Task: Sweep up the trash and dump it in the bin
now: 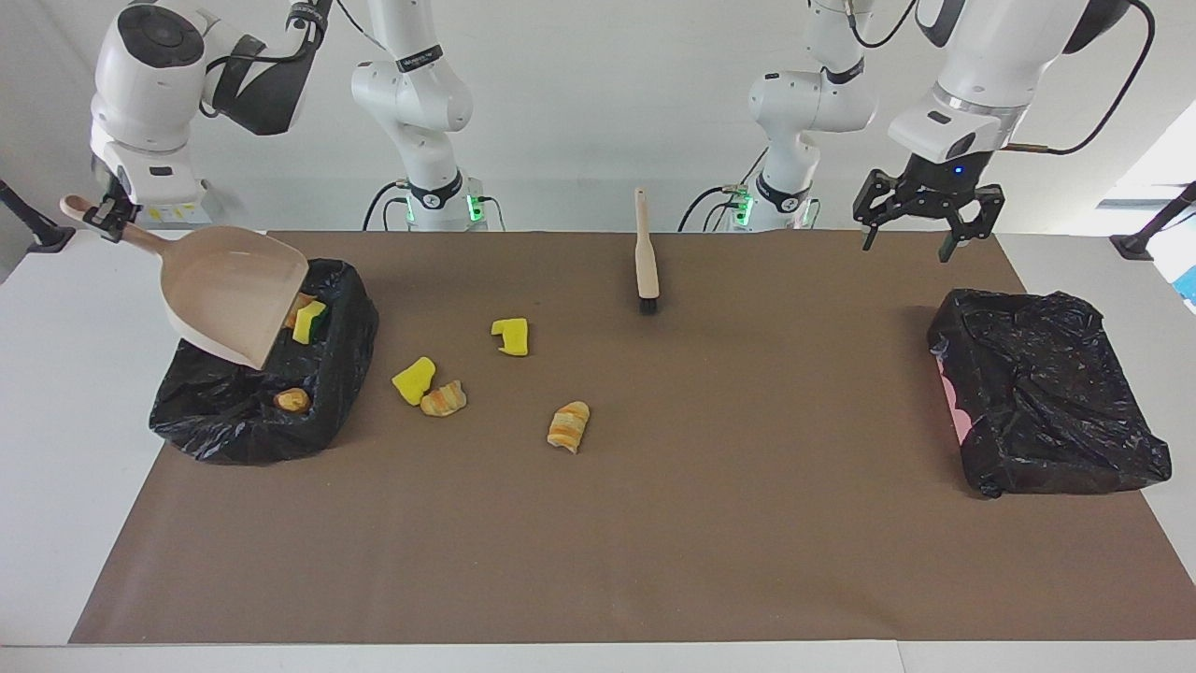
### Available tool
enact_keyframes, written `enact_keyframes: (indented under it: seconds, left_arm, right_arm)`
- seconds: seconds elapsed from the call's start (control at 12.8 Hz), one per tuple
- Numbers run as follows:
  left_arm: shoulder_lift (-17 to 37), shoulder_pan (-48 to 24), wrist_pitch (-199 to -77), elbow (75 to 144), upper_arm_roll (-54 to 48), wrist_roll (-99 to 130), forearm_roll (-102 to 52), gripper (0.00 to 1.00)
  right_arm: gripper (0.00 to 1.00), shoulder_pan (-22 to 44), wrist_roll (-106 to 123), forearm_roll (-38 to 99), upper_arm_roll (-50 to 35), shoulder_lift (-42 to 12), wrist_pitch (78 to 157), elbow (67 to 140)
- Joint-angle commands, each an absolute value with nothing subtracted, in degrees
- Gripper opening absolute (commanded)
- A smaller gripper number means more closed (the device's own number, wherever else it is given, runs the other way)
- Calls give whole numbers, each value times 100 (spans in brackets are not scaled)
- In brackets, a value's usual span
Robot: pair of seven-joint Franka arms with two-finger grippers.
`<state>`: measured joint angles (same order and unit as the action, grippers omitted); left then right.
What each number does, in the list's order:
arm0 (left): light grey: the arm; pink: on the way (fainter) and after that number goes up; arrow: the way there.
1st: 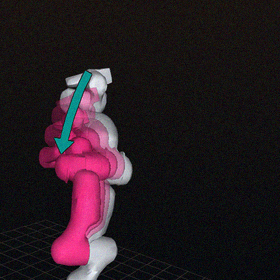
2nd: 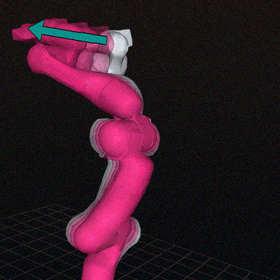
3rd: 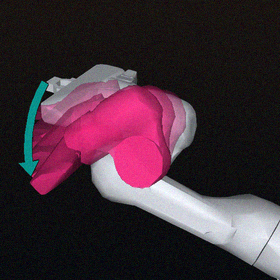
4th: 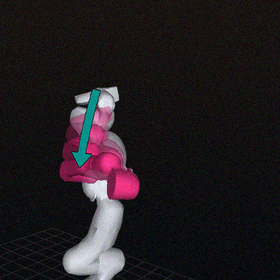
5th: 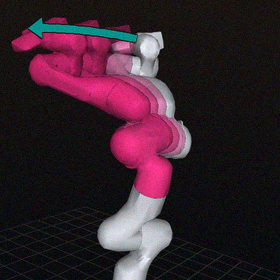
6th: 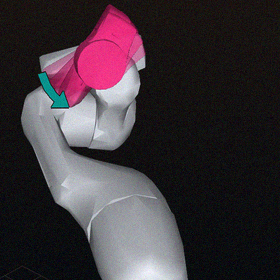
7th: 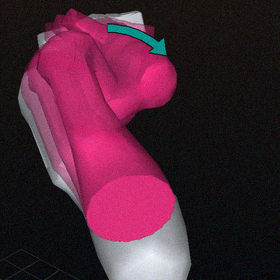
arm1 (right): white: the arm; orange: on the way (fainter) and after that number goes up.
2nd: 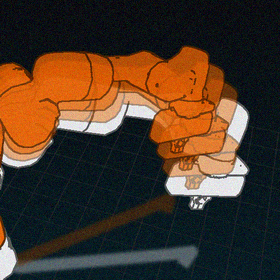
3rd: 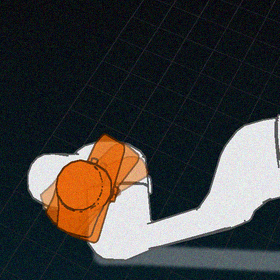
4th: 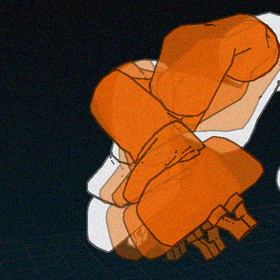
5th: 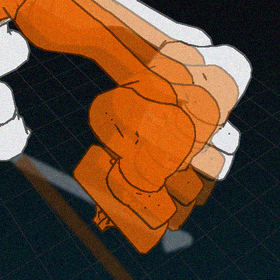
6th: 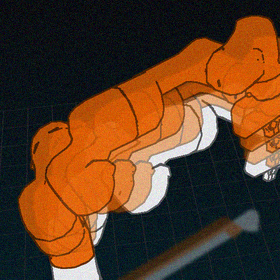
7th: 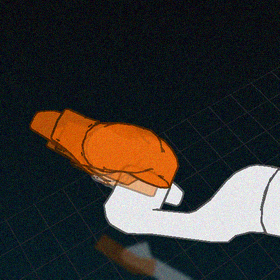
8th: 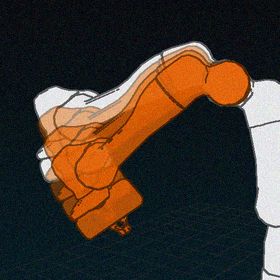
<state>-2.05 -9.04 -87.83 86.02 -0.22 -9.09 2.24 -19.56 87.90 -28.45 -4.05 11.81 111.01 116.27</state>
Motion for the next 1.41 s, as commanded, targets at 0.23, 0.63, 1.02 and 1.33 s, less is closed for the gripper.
enact_keyframes:
  seconds: [0.23,0.63,1.02,1.33]
  left_arm:
    - [106,-642,-8446,8068,-167,-958,177,100]
    - [27,-650,-8490,8095,-132,-905,141,100]
    - [-9,-642,-8455,8121,-149,-888,141,100]
    - [-17,-642,-8438,8138,-141,-914,149,100]
  right_arm:
    - [0,-1153,7598,-1664,-413,827,10837,11654]
    - [0,-72,4892,-714,-413,143,10863,11637]
    - [0,1026,2256,-2,-413,-332,11373,11436]
    - [0,1826,102,263,-422,-939,11391,10680]
